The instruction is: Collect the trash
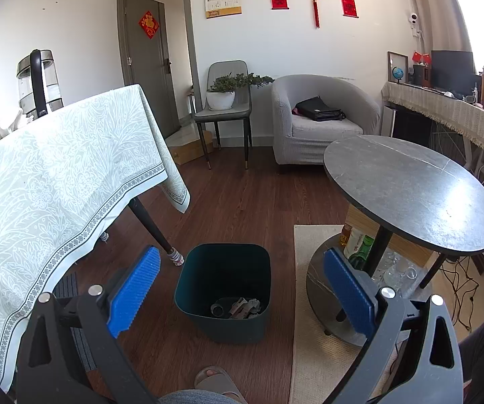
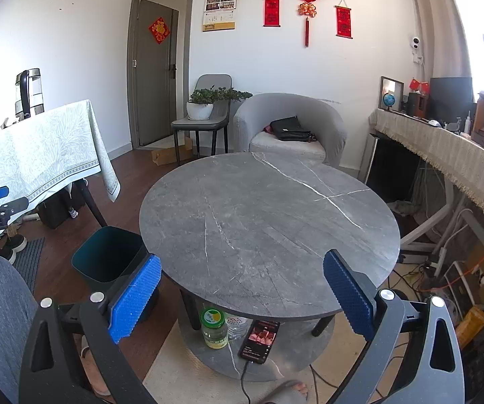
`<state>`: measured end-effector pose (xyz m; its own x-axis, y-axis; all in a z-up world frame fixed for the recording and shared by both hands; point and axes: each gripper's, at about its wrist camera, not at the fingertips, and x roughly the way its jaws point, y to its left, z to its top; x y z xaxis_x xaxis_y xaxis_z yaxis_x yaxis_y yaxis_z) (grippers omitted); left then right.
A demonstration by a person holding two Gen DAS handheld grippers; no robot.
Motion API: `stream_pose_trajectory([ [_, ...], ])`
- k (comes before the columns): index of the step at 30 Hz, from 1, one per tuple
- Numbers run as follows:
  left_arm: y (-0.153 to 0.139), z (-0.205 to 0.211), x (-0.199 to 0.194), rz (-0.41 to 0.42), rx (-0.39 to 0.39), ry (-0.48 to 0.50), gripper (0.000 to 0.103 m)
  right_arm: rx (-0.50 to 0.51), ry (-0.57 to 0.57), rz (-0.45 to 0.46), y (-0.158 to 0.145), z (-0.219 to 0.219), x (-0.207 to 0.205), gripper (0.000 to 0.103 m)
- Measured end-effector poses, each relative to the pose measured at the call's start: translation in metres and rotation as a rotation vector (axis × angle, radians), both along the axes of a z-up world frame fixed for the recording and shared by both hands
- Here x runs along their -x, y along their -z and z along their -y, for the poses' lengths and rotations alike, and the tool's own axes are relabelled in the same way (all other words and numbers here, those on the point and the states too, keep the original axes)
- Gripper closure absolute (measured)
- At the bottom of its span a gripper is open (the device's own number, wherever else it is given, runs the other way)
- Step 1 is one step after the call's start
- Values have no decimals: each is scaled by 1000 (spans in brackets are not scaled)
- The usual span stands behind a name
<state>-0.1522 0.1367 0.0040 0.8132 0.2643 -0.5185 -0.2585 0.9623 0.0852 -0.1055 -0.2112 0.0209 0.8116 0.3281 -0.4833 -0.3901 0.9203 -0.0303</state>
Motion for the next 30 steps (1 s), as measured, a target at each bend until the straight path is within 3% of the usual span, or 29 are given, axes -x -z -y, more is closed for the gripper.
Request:
stream_pose_trajectory([
  [30,2,8,0,2,0,1,4,-11,3,-1,1,1,0,4],
])
